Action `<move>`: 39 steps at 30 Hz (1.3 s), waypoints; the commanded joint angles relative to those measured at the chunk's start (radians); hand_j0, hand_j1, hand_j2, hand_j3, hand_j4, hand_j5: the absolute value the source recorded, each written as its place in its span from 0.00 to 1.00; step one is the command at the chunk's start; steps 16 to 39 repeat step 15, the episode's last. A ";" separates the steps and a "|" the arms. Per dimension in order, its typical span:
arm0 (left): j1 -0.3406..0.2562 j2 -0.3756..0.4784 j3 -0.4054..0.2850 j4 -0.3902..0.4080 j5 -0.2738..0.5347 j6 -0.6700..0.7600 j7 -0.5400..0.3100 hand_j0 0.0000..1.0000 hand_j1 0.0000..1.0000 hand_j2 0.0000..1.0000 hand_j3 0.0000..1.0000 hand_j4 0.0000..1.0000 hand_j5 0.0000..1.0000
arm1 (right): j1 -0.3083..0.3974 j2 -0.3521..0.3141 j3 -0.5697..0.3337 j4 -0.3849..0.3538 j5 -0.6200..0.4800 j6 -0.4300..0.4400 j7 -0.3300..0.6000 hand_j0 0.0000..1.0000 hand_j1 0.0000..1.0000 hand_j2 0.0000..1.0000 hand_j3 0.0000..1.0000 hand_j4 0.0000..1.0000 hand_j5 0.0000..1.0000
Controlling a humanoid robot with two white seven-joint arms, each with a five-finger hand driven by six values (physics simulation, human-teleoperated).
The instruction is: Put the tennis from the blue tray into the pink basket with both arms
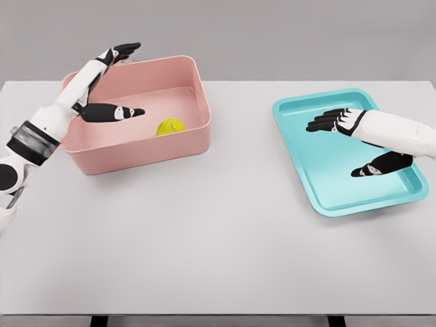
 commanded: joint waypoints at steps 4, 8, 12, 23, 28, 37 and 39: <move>0.061 0.172 -0.007 -0.071 0.028 -0.266 -0.001 1.00 1.00 1.00 1.00 1.00 1.00 | 0.000 -0.001 0.000 -0.001 -0.008 0.003 0.000 1.00 1.00 1.00 1.00 1.00 1.00; 0.097 0.278 0.004 -0.091 0.020 -0.266 0.002 1.00 1.00 1.00 1.00 1.00 1.00 | -0.002 -0.001 0.000 -0.001 -0.008 0.003 0.000 1.00 1.00 1.00 1.00 1.00 1.00; 0.152 0.340 0.016 -0.118 0.016 -0.266 0.010 1.00 1.00 1.00 1.00 1.00 1.00 | 0.000 -0.001 0.000 -0.001 -0.008 0.003 0.000 1.00 1.00 1.00 1.00 1.00 1.00; 0.173 0.362 0.016 -0.121 0.016 -0.266 0.010 1.00 1.00 1.00 1.00 1.00 1.00 | 0.000 -0.001 0.000 -0.001 -0.008 0.003 0.000 1.00 1.00 1.00 1.00 1.00 1.00; 0.173 0.362 0.016 -0.121 0.016 -0.266 0.010 1.00 1.00 1.00 1.00 1.00 1.00 | 0.000 -0.001 0.000 -0.001 -0.008 0.003 0.000 1.00 1.00 1.00 1.00 1.00 1.00; 0.173 0.362 0.016 -0.121 0.016 -0.266 0.010 1.00 1.00 1.00 1.00 1.00 1.00 | 0.000 -0.001 0.000 -0.001 -0.008 0.003 0.000 1.00 1.00 1.00 1.00 1.00 1.00; 0.173 0.362 0.016 -0.121 0.016 -0.266 0.010 1.00 1.00 1.00 1.00 1.00 1.00 | 0.000 -0.001 0.000 -0.001 -0.008 0.003 0.000 1.00 1.00 1.00 1.00 1.00 1.00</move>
